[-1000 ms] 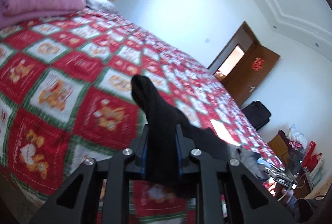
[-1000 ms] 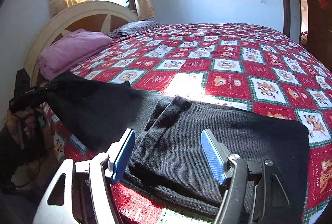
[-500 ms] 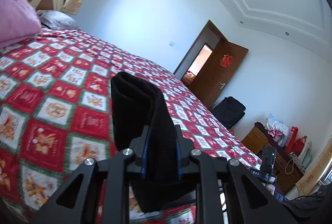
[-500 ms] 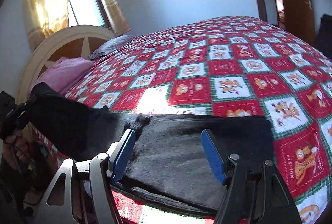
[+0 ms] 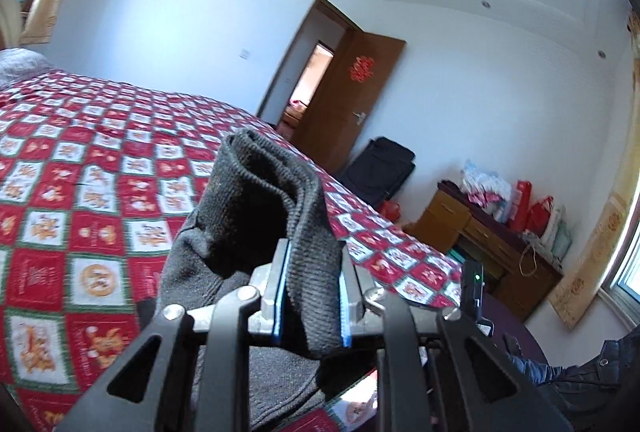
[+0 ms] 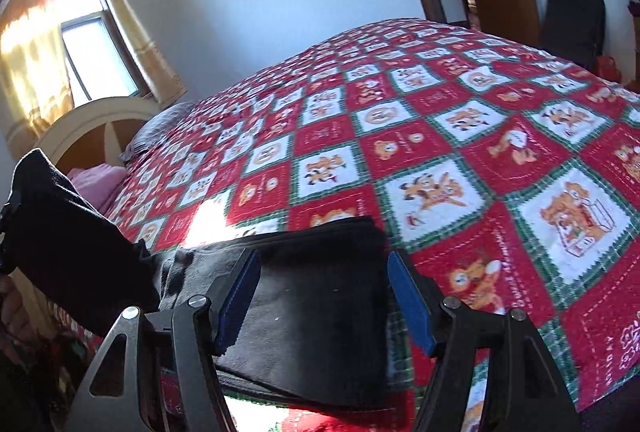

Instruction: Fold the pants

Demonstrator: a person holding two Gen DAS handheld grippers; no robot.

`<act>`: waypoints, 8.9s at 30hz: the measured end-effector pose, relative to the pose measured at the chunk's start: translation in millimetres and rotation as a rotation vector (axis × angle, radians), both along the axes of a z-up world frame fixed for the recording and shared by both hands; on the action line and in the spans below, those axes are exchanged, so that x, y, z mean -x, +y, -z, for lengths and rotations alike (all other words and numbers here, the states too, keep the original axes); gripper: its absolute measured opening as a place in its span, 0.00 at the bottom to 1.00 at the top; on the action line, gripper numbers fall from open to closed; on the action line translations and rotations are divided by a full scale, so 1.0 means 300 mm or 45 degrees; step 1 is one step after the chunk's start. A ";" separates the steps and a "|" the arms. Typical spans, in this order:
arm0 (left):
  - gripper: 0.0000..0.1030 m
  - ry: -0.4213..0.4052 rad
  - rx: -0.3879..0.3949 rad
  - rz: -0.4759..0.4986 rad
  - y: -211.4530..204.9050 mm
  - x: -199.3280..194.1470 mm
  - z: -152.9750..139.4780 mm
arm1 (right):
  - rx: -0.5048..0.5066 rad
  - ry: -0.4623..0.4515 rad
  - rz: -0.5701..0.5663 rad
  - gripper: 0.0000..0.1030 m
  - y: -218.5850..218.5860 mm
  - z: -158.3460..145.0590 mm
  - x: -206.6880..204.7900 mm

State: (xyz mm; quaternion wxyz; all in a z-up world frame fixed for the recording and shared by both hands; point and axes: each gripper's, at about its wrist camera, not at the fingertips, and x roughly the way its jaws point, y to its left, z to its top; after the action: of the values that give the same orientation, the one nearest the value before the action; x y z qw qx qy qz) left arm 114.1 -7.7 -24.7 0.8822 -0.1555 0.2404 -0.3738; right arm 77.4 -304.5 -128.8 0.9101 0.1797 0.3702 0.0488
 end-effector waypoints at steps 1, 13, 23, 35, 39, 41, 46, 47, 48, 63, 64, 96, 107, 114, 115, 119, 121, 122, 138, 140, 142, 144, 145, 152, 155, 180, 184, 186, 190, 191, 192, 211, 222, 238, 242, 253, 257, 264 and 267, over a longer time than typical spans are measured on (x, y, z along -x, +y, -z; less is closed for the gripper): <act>0.20 0.001 -0.010 0.028 -0.035 -0.004 -0.003 | 0.001 0.003 0.014 0.66 -0.011 0.000 0.001; 0.20 0.101 -0.303 0.339 -0.492 -0.036 0.135 | -0.054 0.015 0.162 0.66 -0.155 0.020 -0.004; 0.25 0.170 -0.428 0.366 -0.635 -0.009 0.273 | -0.096 0.034 0.178 0.66 -0.179 0.056 -0.021; 0.76 0.061 -0.281 0.097 -0.363 0.017 0.196 | -0.085 0.019 -0.002 0.66 -0.067 -0.013 0.011; 0.84 0.119 -0.313 -0.103 -0.239 -0.019 0.261 | 0.043 0.059 -0.149 0.66 0.061 -0.015 0.026; 0.84 0.161 -0.307 -0.174 -0.192 -0.034 0.296 | 0.103 0.100 -0.202 0.65 0.108 0.011 0.027; 0.84 0.236 -0.314 -0.240 -0.155 -0.068 0.368 | 0.286 0.139 -0.240 0.30 0.163 0.053 0.036; 0.84 0.240 -0.321 -0.241 -0.161 -0.071 0.376 | 0.291 0.158 -0.253 0.25 0.165 0.058 0.030; 0.86 0.240 -0.328 -0.241 -0.165 -0.070 0.381 | 0.288 0.162 -0.248 0.24 0.159 0.059 0.029; 1.00 0.285 -0.429 -0.268 -0.174 -0.090 0.465 | 0.201 0.180 -0.059 0.54 0.019 0.052 0.049; 1.00 0.288 -0.425 -0.267 -0.174 -0.089 0.463 | 0.201 0.145 -0.034 0.54 0.015 0.031 0.044; 1.00 0.257 -0.543 -0.311 -0.176 -0.073 0.438 | 0.230 0.184 -0.067 0.21 0.049 0.085 -0.109; 1.00 0.097 -0.679 -0.182 -0.357 -0.147 0.318 | 0.303 -0.030 -0.346 0.44 0.256 -0.019 -0.090; 1.00 0.280 -0.769 -0.209 -0.414 -0.276 0.430 | 0.232 0.196 -0.269 0.44 0.177 0.120 -0.237; 1.00 0.295 -0.756 -0.208 -0.410 -0.279 0.431 | 0.190 0.200 -0.266 0.44 0.161 0.120 -0.241; 1.00 0.257 -0.713 -0.229 -0.392 -0.215 0.392 | 0.226 0.157 -0.276 0.44 0.170 0.087 -0.190; 1.00 0.224 -0.667 -0.221 -0.362 -0.158 0.364 | 0.238 0.132 -0.234 0.44 0.151 0.051 -0.133; 1.00 0.206 -0.658 -0.216 -0.348 -0.130 0.354 | 0.249 0.128 -0.238 0.44 0.144 0.032 -0.103; 1.00 0.266 -0.668 -0.210 -0.263 -0.022 0.473 | 0.402 0.225 -0.382 0.44 0.151 0.107 0.105; 1.00 0.228 -0.687 -0.240 -0.254 -0.013 0.452 | 0.372 0.196 -0.392 0.44 0.142 0.083 0.112; 1.00 0.186 -0.702 -0.282 -0.238 -0.008 0.431 | 0.321 0.168 -0.372 0.44 0.125 0.051 0.113; 1.00 0.174 -0.702 -0.320 -0.219 -0.016 0.420 | 0.282 0.131 -0.323 0.44 0.091 0.024 0.109; 1.00 0.182 -0.694 -0.325 -0.211 -0.022 0.419 | 0.263 0.125 -0.294 0.44 0.072 0.018 0.104; 1.00 0.219 -0.652 -0.310 -0.214 -0.050 0.438 | 0.060 0.193 -0.165 0.45 -0.008 0.061 -0.003; 1.00 0.241 -0.623 -0.299 -0.215 -0.061 0.447 | 0.008 0.239 -0.163 0.45 -0.001 0.105 -0.059; 1.00 0.267 -0.495 -0.219 -0.194 -0.073 0.489 | -0.115 0.225 -0.124 0.51 -0.054 0.150 -0.056; 1.00 0.272 -0.400 -0.199 -0.163 -0.078 0.491 | -0.117 0.244 -0.145 0.51 -0.045 0.168 -0.062; 1.00 0.256 -0.409 -0.214 -0.176 -0.080 0.492 | -0.141 0.252 -0.140 0.51 -0.052 0.178 -0.071; 0.99 0.211 -0.459 -0.199 -0.209 -0.076 0.489 | -0.105 0.236 -0.139 0.48 -0.034 0.178 -0.064; 0.97 0.209 -0.448 -0.186 -0.204 -0.073 0.487 | -0.102 0.228 -0.147 0.41 -0.028 0.174 -0.060; 0.90 0.207 -0.440 -0.184 -0.198 -0.070 0.485 | -0.110 0.218 -0.155 0.39 -0.024 0.168 -0.054; 0.11 0.231 -0.196 -0.175 -0.083 -0.048 0.411 | -0.050 0.044 -0.268 0.23 0.064 -0.013 0.003; 0.11 0.093 -0.284 -0.452 0.223 0.007 0.244 | -0.048 0.007 -0.535 0.23 0.404 -0.089 -0.302; 0.66 0.285 -0.458 -0.858 0.563 -0.012 0.504 | -0.021 0.174 -0.656 0.33 0.879 0.167 -0.584; 0.76 0.293 -0.435 -0.891 0.572 0.004 0.513 | 0.023 0.194 -0.612 0.48 0.858 0.197 -0.599; 0.92 0.207 -0.643 -0.967 0.536 0.072 0.409 | 0.004 0.137 -0.454 0.57 0.703 0.158 -0.556; 0.92 0.188 -0.680 -0.960 0.508 0.080 0.385 | -0.036 0.189 -0.406 0.57 0.649 0.187 -0.568; 0.92 0.185 -0.701 -0.953 0.489 0.093 0.363 | -0.050 0.184 -0.421 0.57 0.649 0.175 -0.533; 0.92 0.188 -0.701 -0.962 0.485 0.102 0.355 | -0.029 0.184 -0.438 0.57 0.667 0.162 -0.506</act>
State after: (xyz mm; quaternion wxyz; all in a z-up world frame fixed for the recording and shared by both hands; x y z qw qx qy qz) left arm 83.7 137.8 -131.2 0.9454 -0.0187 0.3192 0.0630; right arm 229.1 -104.4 -177.4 0.8572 0.1270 0.4595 0.1948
